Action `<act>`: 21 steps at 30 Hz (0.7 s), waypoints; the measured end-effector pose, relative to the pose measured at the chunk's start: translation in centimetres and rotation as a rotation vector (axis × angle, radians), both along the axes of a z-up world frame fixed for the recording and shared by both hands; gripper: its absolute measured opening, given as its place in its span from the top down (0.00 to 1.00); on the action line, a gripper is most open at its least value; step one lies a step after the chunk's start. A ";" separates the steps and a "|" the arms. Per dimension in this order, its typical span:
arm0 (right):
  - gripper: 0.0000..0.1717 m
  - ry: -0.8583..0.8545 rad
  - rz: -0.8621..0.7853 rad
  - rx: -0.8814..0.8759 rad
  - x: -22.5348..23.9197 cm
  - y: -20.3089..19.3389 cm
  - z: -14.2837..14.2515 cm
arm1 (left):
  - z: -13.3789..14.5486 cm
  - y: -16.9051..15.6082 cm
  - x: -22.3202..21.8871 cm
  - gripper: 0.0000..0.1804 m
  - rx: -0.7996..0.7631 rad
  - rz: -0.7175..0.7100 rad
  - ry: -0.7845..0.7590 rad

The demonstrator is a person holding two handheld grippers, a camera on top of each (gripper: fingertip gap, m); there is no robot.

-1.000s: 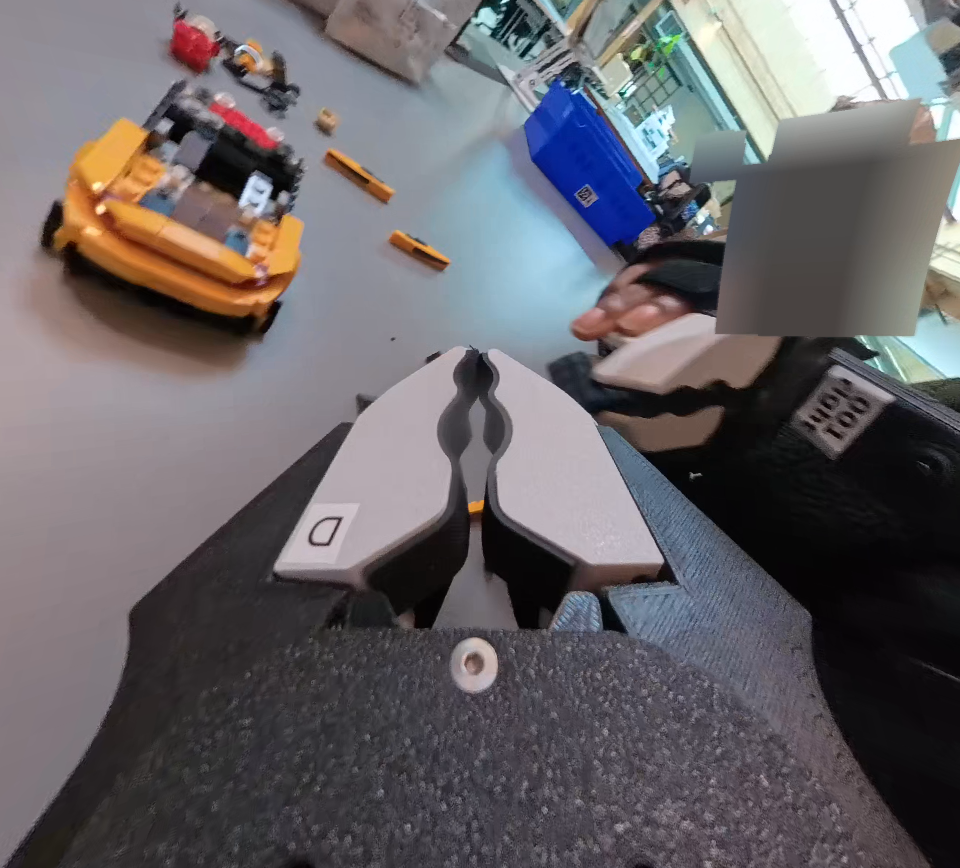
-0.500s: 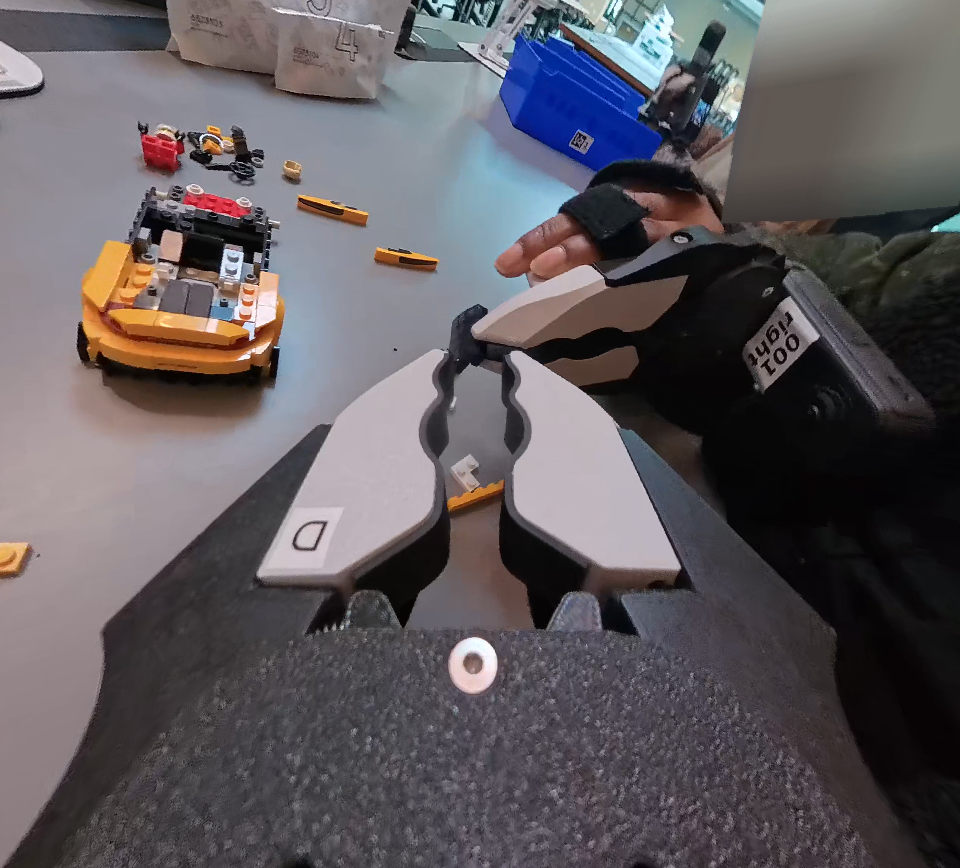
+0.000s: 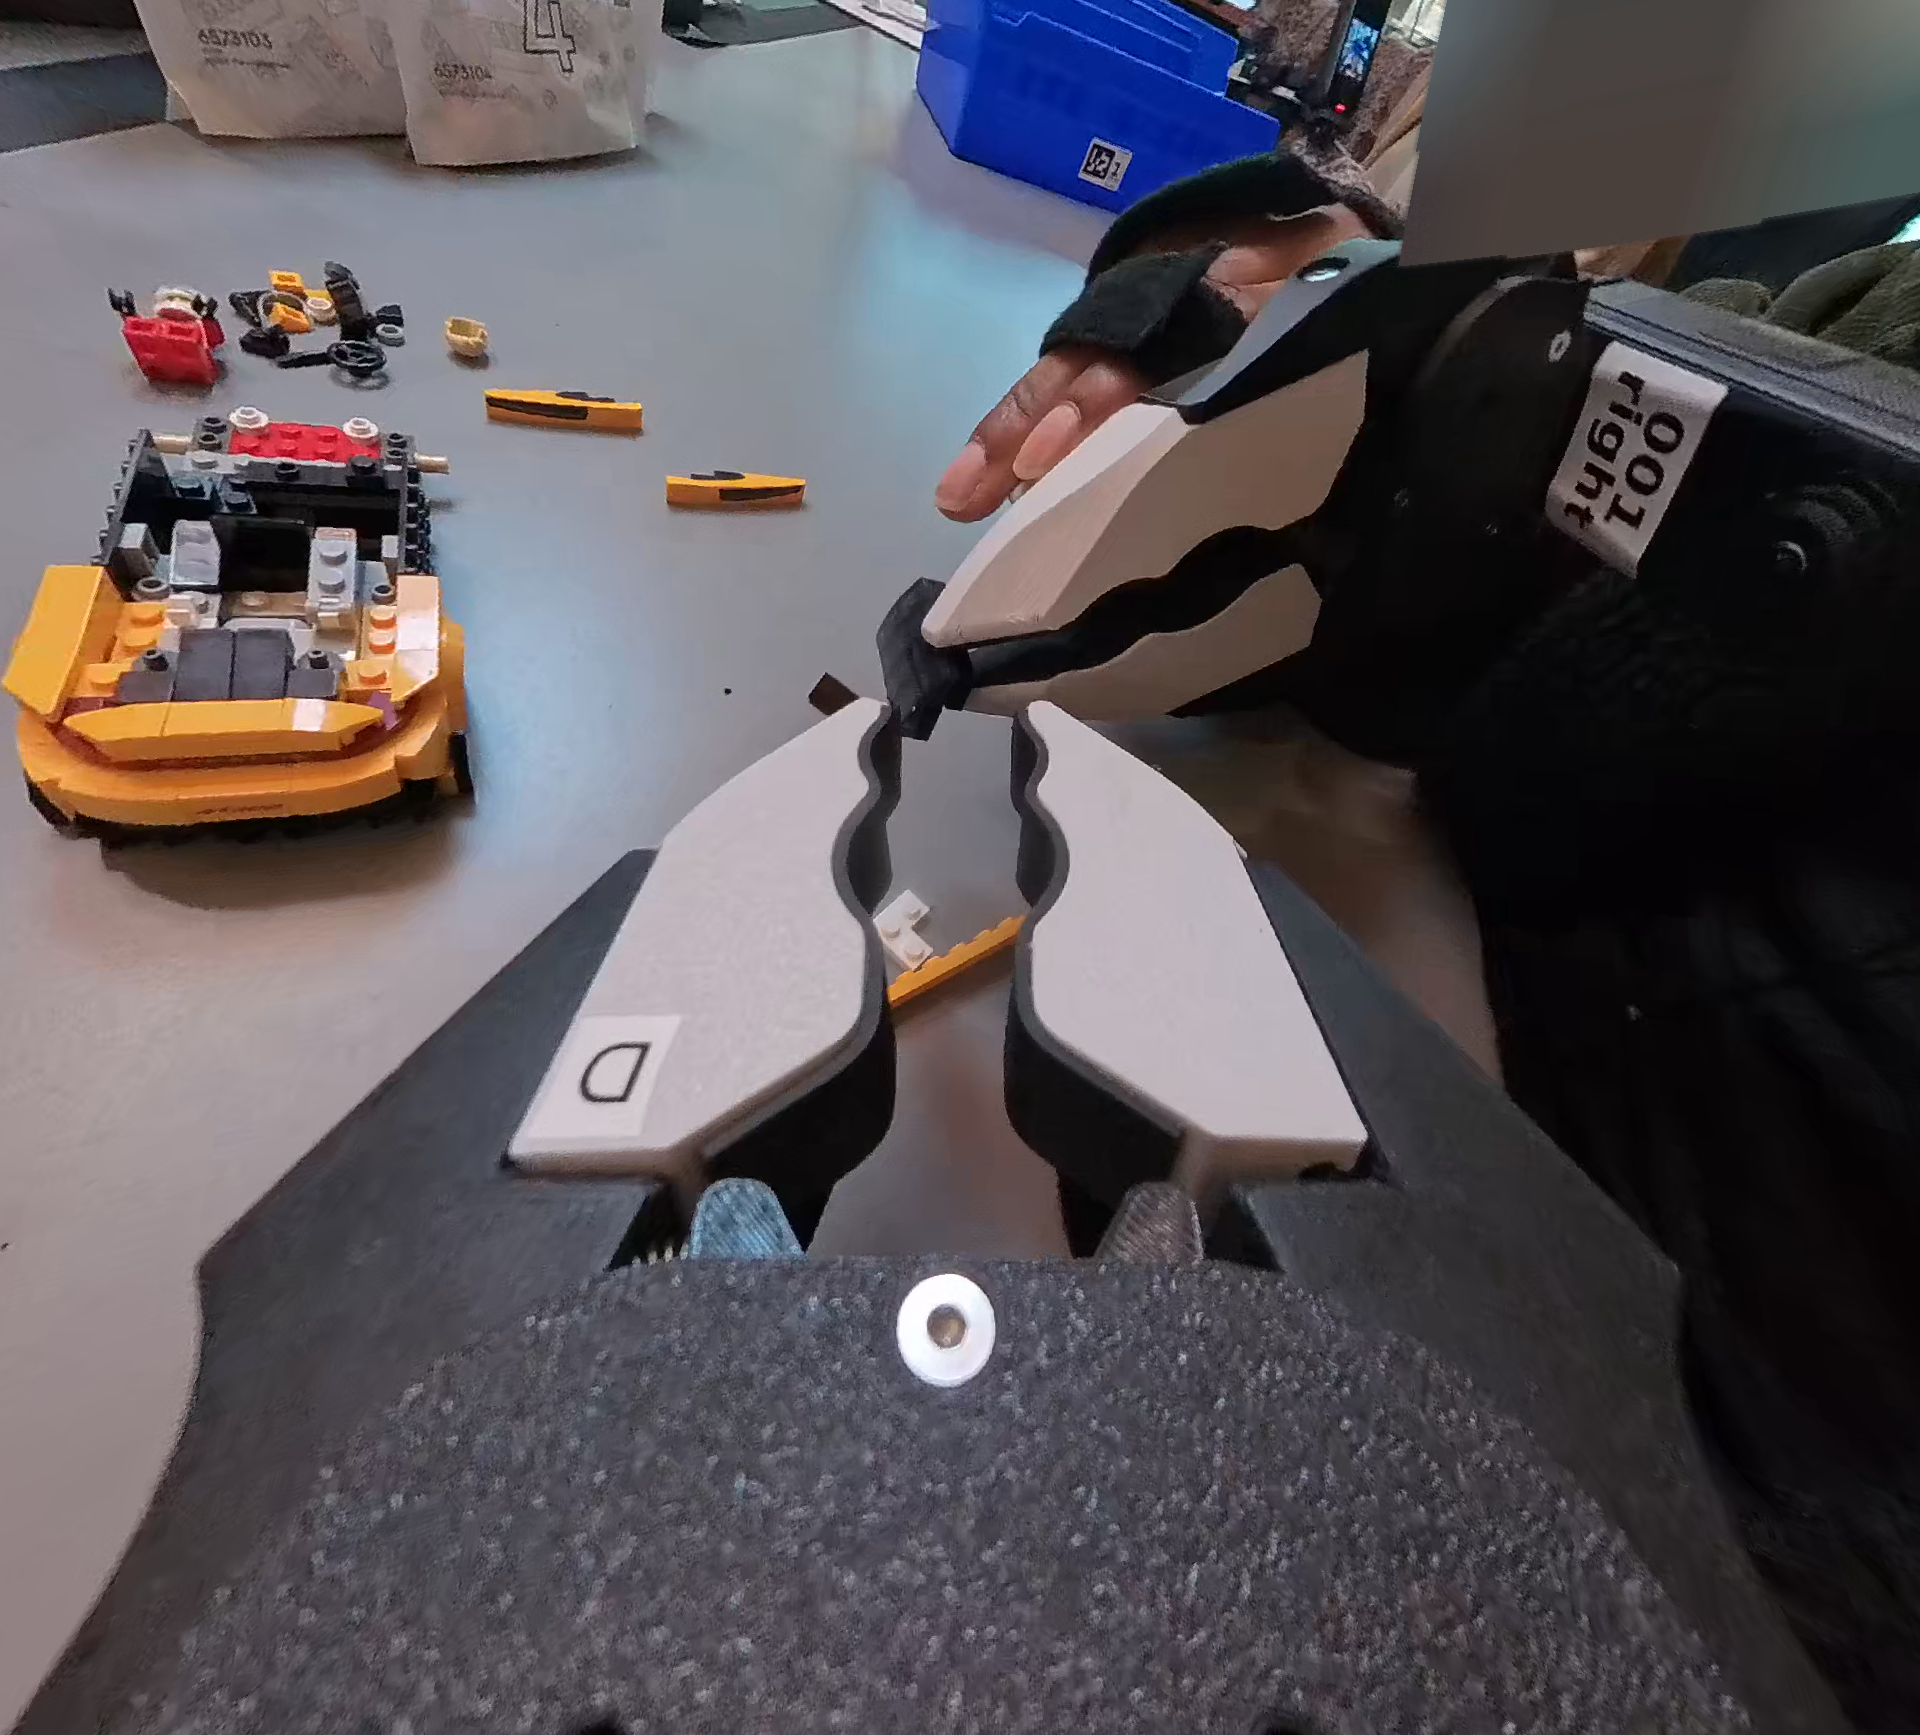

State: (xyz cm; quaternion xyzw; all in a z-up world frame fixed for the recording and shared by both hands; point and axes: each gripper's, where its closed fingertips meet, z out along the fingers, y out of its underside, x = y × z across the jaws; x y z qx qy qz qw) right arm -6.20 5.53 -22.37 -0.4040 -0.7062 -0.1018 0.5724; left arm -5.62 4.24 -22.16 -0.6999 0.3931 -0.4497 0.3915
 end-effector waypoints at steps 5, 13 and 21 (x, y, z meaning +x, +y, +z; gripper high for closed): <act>0.95 0.100 0.038 -0.128 0.0 -0.8 0.8 | 0.3 0.0 -0.2 0.91 0.029 0.014 0.012; 0.95 0.379 0.177 -0.652 0.1 -2.0 2.7 | 2.5 -1.6 0.3 0.96 0.089 -0.055 -0.054; 0.95 0.452 0.169 -0.837 0.4 -1.3 2.5 | 2.5 -1.2 0.3 0.96 -0.076 0.020 -0.050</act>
